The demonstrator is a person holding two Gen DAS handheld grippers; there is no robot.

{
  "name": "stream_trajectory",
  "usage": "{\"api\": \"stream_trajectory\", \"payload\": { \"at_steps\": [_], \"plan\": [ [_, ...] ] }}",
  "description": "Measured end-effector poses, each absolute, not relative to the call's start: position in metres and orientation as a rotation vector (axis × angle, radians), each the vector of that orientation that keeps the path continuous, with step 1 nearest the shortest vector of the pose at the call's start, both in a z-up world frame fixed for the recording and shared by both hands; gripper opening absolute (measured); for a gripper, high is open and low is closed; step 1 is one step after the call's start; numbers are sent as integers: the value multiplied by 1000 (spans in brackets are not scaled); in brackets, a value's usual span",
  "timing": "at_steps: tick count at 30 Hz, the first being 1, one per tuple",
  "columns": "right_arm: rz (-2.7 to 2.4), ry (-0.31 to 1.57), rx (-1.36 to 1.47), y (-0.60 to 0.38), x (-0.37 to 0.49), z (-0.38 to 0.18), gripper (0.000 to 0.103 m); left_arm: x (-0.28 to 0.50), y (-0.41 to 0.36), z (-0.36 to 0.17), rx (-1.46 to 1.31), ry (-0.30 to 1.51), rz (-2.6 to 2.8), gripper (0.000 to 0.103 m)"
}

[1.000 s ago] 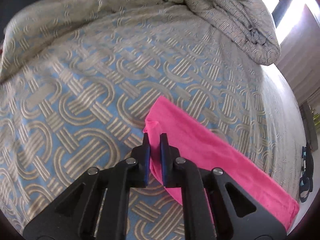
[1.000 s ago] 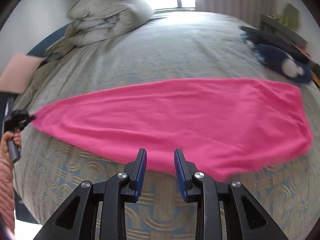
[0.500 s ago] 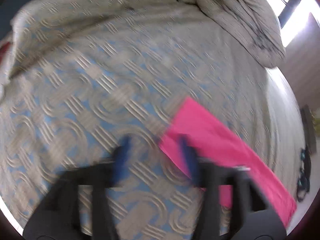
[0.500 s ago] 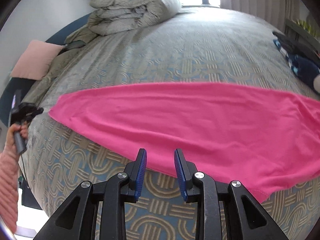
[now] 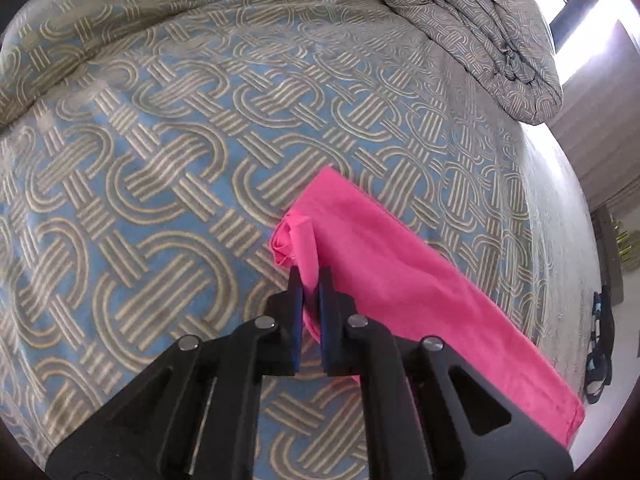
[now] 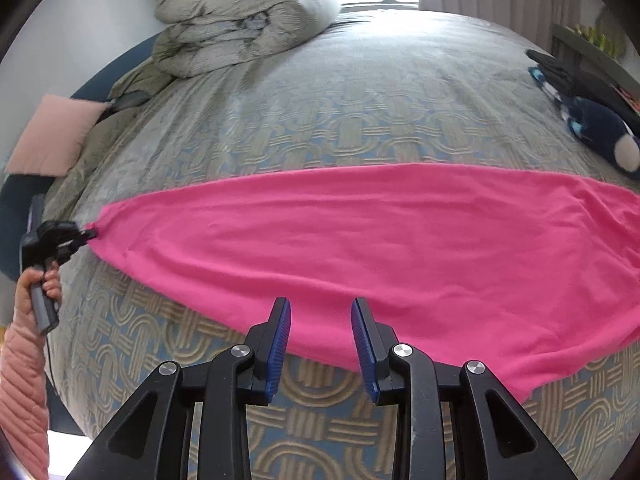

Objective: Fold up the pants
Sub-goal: 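Grasp the pink pants leg end with the left tool and hold it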

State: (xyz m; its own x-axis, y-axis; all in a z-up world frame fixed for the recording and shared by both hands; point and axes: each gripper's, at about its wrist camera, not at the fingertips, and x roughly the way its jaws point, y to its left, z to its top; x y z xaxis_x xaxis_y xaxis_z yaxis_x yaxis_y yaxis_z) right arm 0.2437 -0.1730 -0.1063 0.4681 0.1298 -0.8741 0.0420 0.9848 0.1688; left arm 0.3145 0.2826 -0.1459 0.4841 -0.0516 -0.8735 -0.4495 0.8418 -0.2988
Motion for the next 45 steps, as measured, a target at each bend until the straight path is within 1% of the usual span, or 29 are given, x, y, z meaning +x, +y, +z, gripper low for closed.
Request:
{"api": "stream_trajectory", "payload": {
  "at_steps": [5,8,10,11,12,13,15,17,19,20,21,22,23,24,25,27,30,31,34,37,38,39,40,41,42,44,45],
  "plan": [
    [-175,1036,198,-264,251,-91,32,318,282,-143,-532,1060,264,8],
    [-406,1006,192,-349,253,-78,39,323,279,-141,-507,1065,274,8],
    [-557,1018,213,-409,250,-77,42,323,278,-139,-497,1069,279,8],
    [-581,1026,235,-431,247,-78,47,323,278,-139,-495,1071,282,8],
    [-578,1039,287,-459,241,-81,55,323,278,-139,-492,1075,285,8],
    [-552,1045,339,-477,237,-85,59,324,278,-139,-490,1082,289,8],
    [-443,1042,521,-518,222,-99,70,325,277,-140,-484,1096,299,8],
    [-345,1040,666,-541,215,-116,75,327,275,-141,-472,1111,314,8],
    [-216,1055,811,-555,216,-140,77,330,272,-141,-452,1119,330,8],
    [-190,1034,818,-556,218,-142,81,330,270,-141,-444,1121,339,8],
    [-142,994,802,-555,224,-139,81,331,269,-140,-440,1121,344,8],
    [-97,993,787,-553,232,-138,81,332,268,-140,-438,1121,350,8],
    [-78,1012,761,-548,241,-138,75,332,267,-139,-441,1119,358,8],
    [-100,1050,705,-542,251,-139,37,333,268,-139,-450,1117,370,8],
    [-162,1128,608,-532,265,-141,17,333,268,-139,-458,1115,381,8],
    [-260,1134,504,-514,271,-128,17,333,268,-138,-454,1108,414,7],
    [-469,1051,269,-498,266,-95,15,333,270,-136,-420,1093,456,6],
    [-539,1054,248,-507,264,-94,15,334,272,-137,-415,1094,463,6],
    [-517,1106,328,-531,261,-114,15,334,275,-140,-393,1095,477,5],
    [-492,1155,229,-521,263,-123,24,334,279,-141,-389,1096,450,5],
    [-487,1146,205,-517,262,-118,32,334,279,-140,-388,1097,440,5],
    [-481,1135,205,-515,260,-114,45,333,279,-139,-384,1097,432,5],
    [-460,1108,226,-515,253,-105,52,333,279,-137,-378,1095,420,6],
    [-436,1085,244,-514,248,-98,63,333,278,-136,-371,1092,411,5],
    [-413,1059,254,-514,242,-90,67,332,278,-135,-364,1087,401,6],
    [-404,1048,240,-516,233,-80,68,334,280,-136,-359,1090,388,11],
    [-412,1053,230,-515,235,-79,69,335,281,-138,-363,1099,388,19]
  ]
}}
